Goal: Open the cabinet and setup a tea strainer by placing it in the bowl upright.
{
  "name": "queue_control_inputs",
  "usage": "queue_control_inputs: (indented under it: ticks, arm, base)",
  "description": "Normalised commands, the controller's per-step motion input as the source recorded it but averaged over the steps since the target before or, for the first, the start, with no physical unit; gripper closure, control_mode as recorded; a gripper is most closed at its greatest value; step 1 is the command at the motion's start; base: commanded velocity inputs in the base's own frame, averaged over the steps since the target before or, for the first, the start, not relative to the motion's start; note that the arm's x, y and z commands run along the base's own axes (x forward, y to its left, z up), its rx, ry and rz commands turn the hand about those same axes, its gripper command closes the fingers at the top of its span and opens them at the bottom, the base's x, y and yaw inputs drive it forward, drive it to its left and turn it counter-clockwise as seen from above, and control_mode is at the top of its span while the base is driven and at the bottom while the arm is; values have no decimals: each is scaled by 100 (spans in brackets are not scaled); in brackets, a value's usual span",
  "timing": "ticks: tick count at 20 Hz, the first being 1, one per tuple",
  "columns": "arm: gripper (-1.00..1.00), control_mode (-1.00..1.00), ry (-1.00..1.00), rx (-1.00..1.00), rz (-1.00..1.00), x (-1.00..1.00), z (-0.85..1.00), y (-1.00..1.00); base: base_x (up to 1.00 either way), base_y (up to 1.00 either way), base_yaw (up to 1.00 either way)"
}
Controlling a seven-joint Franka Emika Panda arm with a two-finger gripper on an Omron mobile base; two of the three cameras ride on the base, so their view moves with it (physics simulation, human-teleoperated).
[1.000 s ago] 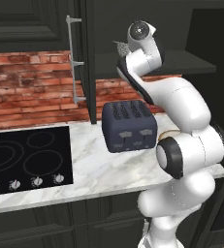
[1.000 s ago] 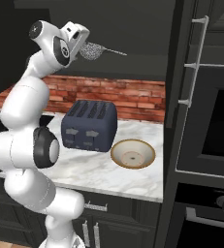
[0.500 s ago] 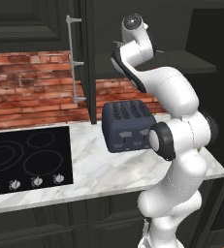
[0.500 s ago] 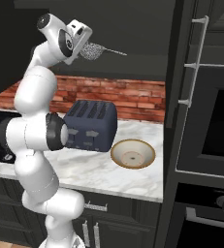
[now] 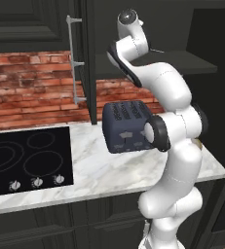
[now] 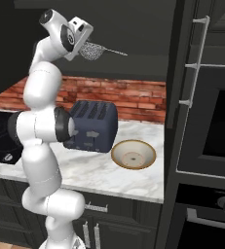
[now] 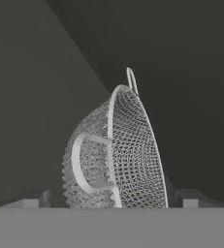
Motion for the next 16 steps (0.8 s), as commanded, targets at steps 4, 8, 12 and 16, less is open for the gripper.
queue_control_inputs:
  ticks: [4,8,12,16]
  arm:
    - [-100,-100,0,0,0,22,-1,0]
    - [-100,-100,2,0,0,30,-2,0]
    - [-100,-100,5,0,0,9,-11,2]
    - [-100,-100,2,0,0,0,-5,0]
  base:
    - [0,0,0]
    - [0,0,0]
    - [0,0,0]
    - [0,0,0]
